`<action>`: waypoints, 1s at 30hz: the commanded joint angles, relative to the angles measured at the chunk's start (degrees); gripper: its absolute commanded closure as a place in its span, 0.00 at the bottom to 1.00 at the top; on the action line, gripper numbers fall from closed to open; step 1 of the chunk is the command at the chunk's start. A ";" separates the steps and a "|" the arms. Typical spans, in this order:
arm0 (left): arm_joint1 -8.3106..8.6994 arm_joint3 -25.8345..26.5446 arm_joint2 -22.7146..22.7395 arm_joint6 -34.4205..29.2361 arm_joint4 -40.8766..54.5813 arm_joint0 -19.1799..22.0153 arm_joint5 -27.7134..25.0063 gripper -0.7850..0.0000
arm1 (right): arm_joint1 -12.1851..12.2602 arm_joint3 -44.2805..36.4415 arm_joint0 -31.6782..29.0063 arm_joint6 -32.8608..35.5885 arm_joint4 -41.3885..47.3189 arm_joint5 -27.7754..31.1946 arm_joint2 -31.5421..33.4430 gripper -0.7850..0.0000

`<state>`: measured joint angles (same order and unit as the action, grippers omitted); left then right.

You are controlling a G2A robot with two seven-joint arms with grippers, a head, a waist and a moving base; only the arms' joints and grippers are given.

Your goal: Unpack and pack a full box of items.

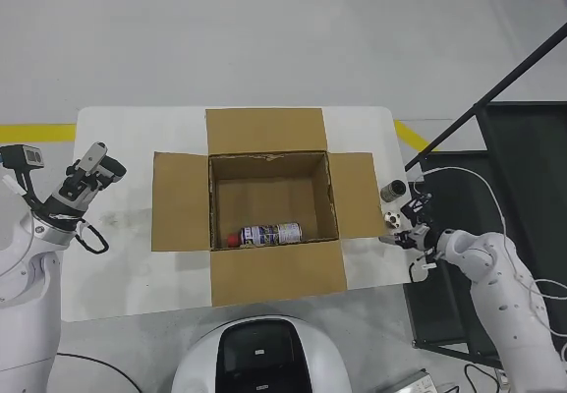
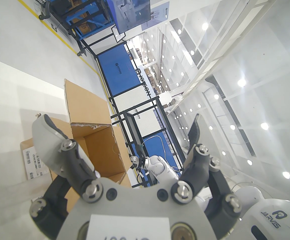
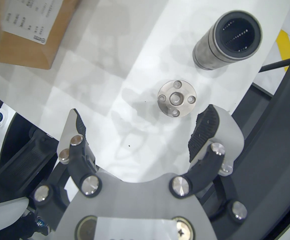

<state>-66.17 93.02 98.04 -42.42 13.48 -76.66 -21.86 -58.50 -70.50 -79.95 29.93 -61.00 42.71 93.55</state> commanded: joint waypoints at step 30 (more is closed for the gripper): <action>0.00 0.00 0.00 0.00 0.00 0.00 0.00 0.00 | -0.40 4.91 5.77 5.84 2.56 -8.00 -5.13 0.00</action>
<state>-66.17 93.02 98.04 -42.42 13.48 -76.66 -21.86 -58.85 -66.27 -74.77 35.53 -58.33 34.60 88.93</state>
